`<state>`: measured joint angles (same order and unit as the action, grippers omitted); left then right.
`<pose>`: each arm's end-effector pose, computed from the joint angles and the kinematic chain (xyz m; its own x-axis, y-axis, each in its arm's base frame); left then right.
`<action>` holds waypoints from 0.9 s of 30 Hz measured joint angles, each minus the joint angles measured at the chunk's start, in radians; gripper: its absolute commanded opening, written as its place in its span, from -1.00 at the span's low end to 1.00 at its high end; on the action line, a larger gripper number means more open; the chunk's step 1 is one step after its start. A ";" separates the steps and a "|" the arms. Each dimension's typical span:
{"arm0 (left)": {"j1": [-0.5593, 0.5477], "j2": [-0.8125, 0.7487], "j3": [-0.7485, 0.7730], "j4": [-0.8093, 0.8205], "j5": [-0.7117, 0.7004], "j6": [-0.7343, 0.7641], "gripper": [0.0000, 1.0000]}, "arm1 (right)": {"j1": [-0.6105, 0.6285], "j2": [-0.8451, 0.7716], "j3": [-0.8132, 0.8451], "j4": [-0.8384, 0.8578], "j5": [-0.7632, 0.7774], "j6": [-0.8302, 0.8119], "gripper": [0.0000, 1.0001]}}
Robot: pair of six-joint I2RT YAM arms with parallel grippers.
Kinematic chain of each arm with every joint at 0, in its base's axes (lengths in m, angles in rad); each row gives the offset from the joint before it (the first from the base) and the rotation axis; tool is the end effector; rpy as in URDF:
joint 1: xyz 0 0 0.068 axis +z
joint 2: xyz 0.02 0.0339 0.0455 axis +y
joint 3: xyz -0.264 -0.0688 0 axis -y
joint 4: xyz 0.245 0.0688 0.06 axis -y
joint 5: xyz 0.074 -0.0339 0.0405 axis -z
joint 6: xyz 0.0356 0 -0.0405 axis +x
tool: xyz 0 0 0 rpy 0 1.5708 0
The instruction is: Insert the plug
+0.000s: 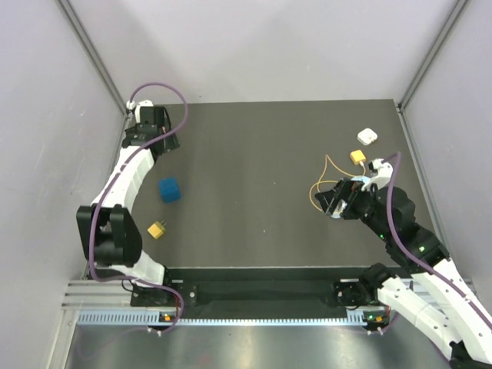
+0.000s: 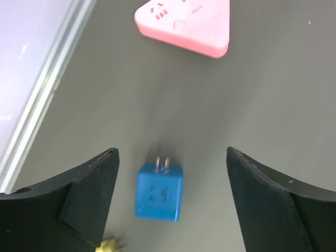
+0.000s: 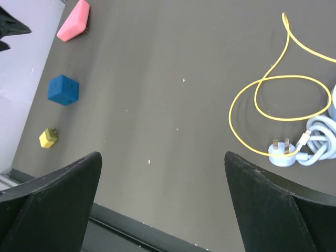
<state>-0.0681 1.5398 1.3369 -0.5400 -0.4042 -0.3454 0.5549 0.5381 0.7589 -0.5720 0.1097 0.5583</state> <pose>0.3427 -0.0093 0.3146 -0.5583 -0.2739 -0.7831 -0.4415 0.8972 0.0010 0.1057 0.0609 0.3234 -0.4791 0.3225 -0.8163 -0.2152 0.8585 0.4655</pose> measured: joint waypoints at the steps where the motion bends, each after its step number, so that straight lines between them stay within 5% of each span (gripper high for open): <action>1: 0.010 0.025 0.022 -0.002 0.011 -0.002 0.69 | -0.001 -0.001 0.000 0.007 -0.003 -0.001 0.99; 10: 0.023 0.069 -0.013 -0.069 0.151 -0.007 0.51 | -0.001 0.018 0.000 0.023 -0.013 -0.016 0.99; 27: 0.022 0.110 -0.147 -0.127 0.210 0.000 0.37 | -0.001 0.019 -0.004 0.042 -0.070 -0.022 1.00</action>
<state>-0.0463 1.6501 1.1896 -0.6674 -0.1944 -0.3450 0.5537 0.5575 0.7547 -0.5301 0.0399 0.5362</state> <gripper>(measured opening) 0.696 0.996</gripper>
